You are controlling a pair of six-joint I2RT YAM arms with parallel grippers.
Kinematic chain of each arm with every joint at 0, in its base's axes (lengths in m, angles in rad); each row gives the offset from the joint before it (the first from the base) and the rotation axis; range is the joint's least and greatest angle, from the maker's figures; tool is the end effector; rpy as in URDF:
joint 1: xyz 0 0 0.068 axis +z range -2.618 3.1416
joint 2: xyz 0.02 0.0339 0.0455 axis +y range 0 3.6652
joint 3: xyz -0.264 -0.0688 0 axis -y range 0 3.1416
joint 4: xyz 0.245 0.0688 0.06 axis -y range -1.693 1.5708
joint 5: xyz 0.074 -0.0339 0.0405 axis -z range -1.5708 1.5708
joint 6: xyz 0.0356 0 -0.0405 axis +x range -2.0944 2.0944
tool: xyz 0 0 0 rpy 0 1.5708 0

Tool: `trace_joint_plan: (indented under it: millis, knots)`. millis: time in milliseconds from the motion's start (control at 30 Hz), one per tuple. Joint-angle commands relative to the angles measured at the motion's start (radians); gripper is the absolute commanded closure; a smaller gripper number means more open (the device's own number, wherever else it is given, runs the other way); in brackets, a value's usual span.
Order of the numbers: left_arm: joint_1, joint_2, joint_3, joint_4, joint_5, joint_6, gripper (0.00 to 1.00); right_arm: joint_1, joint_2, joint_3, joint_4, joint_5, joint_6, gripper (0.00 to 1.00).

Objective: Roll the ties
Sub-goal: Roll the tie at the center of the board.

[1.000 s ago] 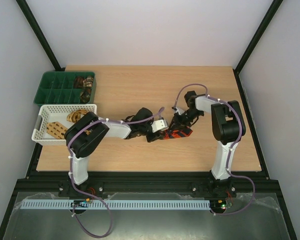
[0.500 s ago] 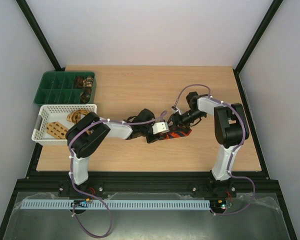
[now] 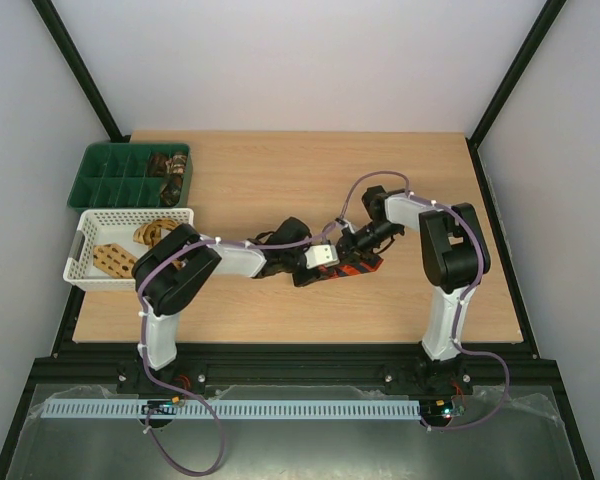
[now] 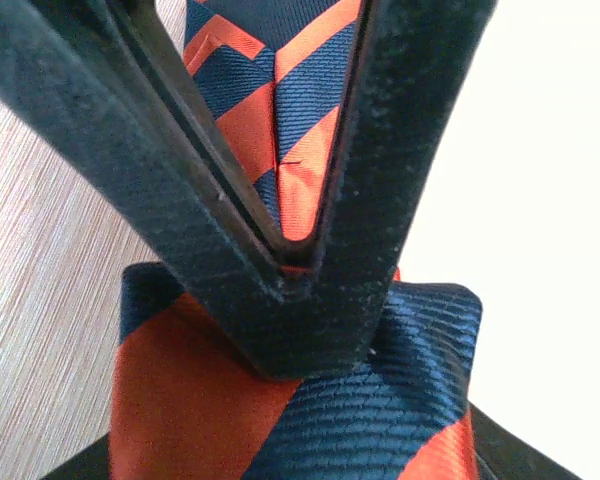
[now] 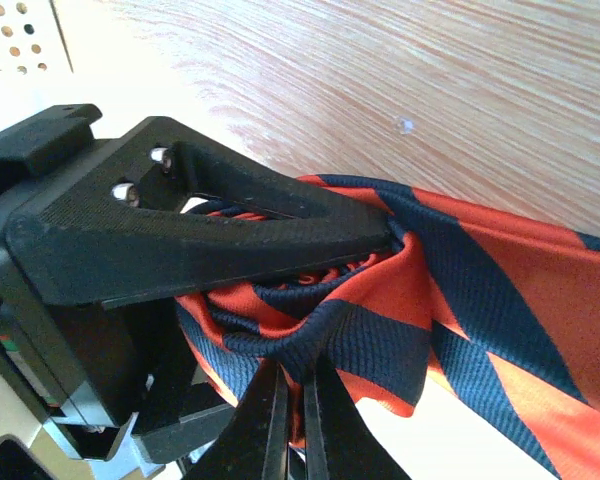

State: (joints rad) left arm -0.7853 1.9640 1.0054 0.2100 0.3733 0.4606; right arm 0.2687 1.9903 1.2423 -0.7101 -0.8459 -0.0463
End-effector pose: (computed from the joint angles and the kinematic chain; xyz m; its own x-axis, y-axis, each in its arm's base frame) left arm 0.2663 -0.2846 0.1184 -0.0545 0.6398 -0.7666 0.9729 0.2067 0.1033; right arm 0.3390 0.1210 0.1350 -0.9451 -0.2921 -0.1468 -0.3013 0.6040 0.7378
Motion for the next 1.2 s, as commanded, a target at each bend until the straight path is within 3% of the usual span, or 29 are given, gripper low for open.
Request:
trace_joint_plan:
  millis: [0,100,267,567,833,967,1067,1167]
  knots:
    - [0.005,0.042,0.003,-0.136,-0.025,-0.007,0.49,-0.005,0.039,-0.031,-0.007,0.167,-0.020,0.99]
    - [0.011,0.025,0.028,-0.126,0.015,-0.026,0.34,-0.022,0.031,-0.051,0.015,0.233,-0.022,0.99]
    - [0.022,-0.046,0.046,-0.055,0.105,-0.082,0.21,-0.059,0.019,-0.070,0.058,0.349,-0.023,0.99]
    - [0.032,-0.051,0.010,0.038,0.174,-0.168,0.14,-0.061,0.031,-0.093,0.107,0.410,-0.014,0.99]
    - [0.029,0.054,0.064,0.155,0.190,-0.230,0.14,-0.057,0.054,-0.097,0.115,0.355,-0.006,0.99]
    - [0.029,0.098,0.112,0.118,0.205,-0.152,0.19,-0.026,0.090,-0.064,0.104,0.325,-0.015,0.99]
    - [0.032,0.090,0.081,0.088,0.194,-0.101,0.27,-0.009,0.108,-0.045,0.108,0.317,-0.010,0.99]
    - [0.037,0.054,0.018,0.072,0.163,-0.074,0.43,-0.001,0.112,-0.030,0.104,0.296,-0.007,0.99]
